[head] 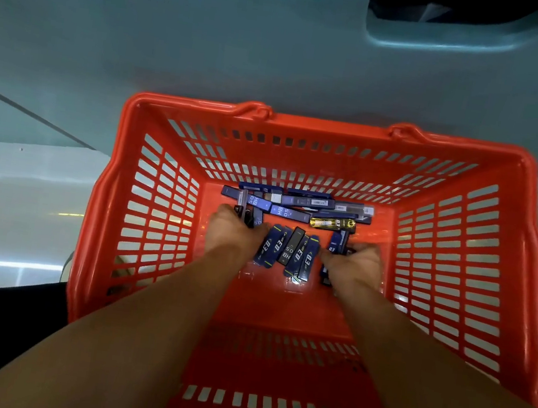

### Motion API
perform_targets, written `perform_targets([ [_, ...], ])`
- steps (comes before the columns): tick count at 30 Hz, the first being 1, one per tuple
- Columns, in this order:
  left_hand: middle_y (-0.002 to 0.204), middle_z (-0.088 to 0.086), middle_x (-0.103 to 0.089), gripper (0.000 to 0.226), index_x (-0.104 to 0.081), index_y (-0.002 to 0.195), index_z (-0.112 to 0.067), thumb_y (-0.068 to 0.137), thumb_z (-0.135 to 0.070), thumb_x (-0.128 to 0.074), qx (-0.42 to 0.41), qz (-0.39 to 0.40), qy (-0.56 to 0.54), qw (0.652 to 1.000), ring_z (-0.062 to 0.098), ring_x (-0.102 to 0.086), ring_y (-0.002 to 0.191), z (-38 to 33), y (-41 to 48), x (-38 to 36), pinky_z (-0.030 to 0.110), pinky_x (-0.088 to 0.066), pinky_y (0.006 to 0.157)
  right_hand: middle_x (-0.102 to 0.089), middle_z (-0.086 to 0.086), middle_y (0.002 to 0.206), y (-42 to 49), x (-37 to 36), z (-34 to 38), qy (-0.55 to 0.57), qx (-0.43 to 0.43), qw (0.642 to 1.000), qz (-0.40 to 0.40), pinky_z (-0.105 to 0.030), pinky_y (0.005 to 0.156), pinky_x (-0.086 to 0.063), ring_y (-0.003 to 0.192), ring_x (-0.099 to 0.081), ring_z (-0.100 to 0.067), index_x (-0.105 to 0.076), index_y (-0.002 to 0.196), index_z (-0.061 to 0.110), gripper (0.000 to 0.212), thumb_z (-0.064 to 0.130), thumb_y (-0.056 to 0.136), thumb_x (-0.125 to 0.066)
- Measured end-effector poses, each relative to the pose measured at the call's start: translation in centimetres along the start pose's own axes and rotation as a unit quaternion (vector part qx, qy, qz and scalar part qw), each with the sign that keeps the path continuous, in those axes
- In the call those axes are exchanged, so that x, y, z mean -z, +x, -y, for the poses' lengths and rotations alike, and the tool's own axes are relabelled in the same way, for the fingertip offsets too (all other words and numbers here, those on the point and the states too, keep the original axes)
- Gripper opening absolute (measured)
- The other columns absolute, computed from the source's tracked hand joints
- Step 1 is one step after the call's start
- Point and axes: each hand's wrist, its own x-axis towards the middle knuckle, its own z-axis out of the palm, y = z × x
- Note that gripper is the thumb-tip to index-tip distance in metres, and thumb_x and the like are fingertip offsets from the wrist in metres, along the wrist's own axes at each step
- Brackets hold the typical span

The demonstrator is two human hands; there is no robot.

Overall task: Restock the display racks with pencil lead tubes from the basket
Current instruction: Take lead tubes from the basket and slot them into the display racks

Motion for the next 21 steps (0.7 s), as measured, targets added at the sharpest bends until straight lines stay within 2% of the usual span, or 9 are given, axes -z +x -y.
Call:
perform_targets([
  [2,0.107,0.003,-0.062,0.067,-0.051,0.125,-0.015,0.08,-0.052,-0.082,-0.022,-0.006,0.031,0.999,0.02,-0.066,0.089,0.3,-0.2,0.0,0.029,-0.059,0.063,-0.061,0.002,0.092,-0.2,0.2,-0.2,0.024,0.003,1.0,0.011,-0.019,0.047,-0.042,0.072,-0.061,-0.013,-0.05,0.119,0.018,0.05,0.027,0.084,-0.084],
  [4,0.119,0.008,-0.056,0.076,-0.047,0.133,-0.011,0.081,-0.057,-0.078,-0.047,-0.015,0.101,0.994,0.026,-0.064,0.101,0.8,-0.6,0.1,0.041,-0.062,0.08,-0.062,0.002,0.092,-0.3,0.2,-0.6,0.031,0.014,0.999,0.017,-0.018,0.04,-0.038,0.068,-0.057,-0.008,-0.051,0.117,0.019,0.043,0.023,0.087,-0.081],
  [6,0.137,0.013,-0.047,0.084,-0.04,0.144,-0.008,0.085,-0.059,-0.073,-0.067,-0.022,0.178,0.981,0.032,-0.059,0.114,1.4,-1.2,0.1,0.047,-0.06,0.092,-0.065,0.0,0.093,-0.2,0.3,-0.9,0.03,0.03,0.999,0.009,-0.018,0.041,-0.037,0.066,-0.056,-0.007,-0.054,0.114,0.019,0.034,0.018,0.09,-0.077],
  [8,0.145,0.016,-0.04,0.084,-0.037,0.147,-0.007,0.088,-0.057,-0.07,-0.084,-0.023,0.214,0.973,0.034,-0.059,0.116,2.0,-1.6,0.1,0.046,-0.06,0.092,-0.064,-0.001,0.091,-0.3,0.4,-1.0,0.01,0.051,0.999,0.007,-0.02,0.046,-0.037,0.065,-0.057,-0.009,-0.053,0.115,0.02,0.03,0.014,0.093,-0.072],
  [10,0.132,0.012,-0.049,0.072,-0.042,0.139,-0.01,0.088,-0.051,-0.072,-0.097,-0.018,0.216,0.972,0.031,-0.062,0.106,2.1,-1.7,0.1,0.045,-0.061,0.087,-0.063,-0.001,0.091,-0.4,0.5,-1.0,-0.003,0.062,0.998,0.014,-0.021,0.046,-0.038,0.066,-0.058,-0.011,-0.05,0.119,0.021,0.033,0.009,0.093,-0.068],
  [13,0.111,0.007,-0.059,0.056,-0.045,0.128,-0.013,0.089,-0.043,-0.073,-0.106,-0.008,0.203,0.973,0.028,-0.064,0.098,1.9,-1.6,0.2,0.044,-0.061,0.085,-0.063,-0.005,0.104,-0.7,0.5,-0.8,-0.011,0.079,0.997,0.011,-0.024,0.051,-0.044,0.074,-0.062,-0.015,-0.047,0.119,0.023,0.038,0.005,0.091,-0.066],
  [16,0.103,0.006,-0.059,0.051,-0.049,0.121,-0.013,0.088,-0.043,-0.074,-0.116,-0.001,0.226,0.967,0.027,-0.063,0.094,1.7,-1.4,0.7,0.044,-0.061,0.083,-0.054,-0.006,0.123,-1.2,0.7,-1.0,-0.052,0.119,0.991,0.034,-0.03,0.078,-0.052,0.1,-0.059,-0.019,-0.045,0.129,0.019,0.046,0.007,0.09,-0.066],
  [19,0.095,0.001,-0.059,0.045,-0.053,0.11,-0.017,0.085,-0.048,-0.075,-0.118,0.018,0.237,0.964,0.022,-0.064,0.088,1.7,-1.3,1.3,0.04,-0.062,0.079,-0.044,-0.003,0.128,-1.7,1.2,-1.1,-0.118,0.165,0.978,0.047,-0.031,0.103,-0.044,0.114,-0.045,-0.017,-0.043,0.14,0.015,0.052,0.01,0.093,-0.064],
  [21,0.091,-0.001,-0.061,0.043,-0.055,0.106,-0.02,0.084,-0.05,-0.076,-0.111,0.03,0.234,0.965,0.019,-0.065,0.084,2.0,-1.3,1.7,0.038,-0.063,0.076,-0.048,-0.005,0.125,-1.8,1.3,-0.8,-0.11,0.155,0.981,0.048,-0.033,0.096,-0.05,0.108,-0.051,-0.019,-0.046,0.134,0.014,0.042,0.013,0.095,-0.062],
])
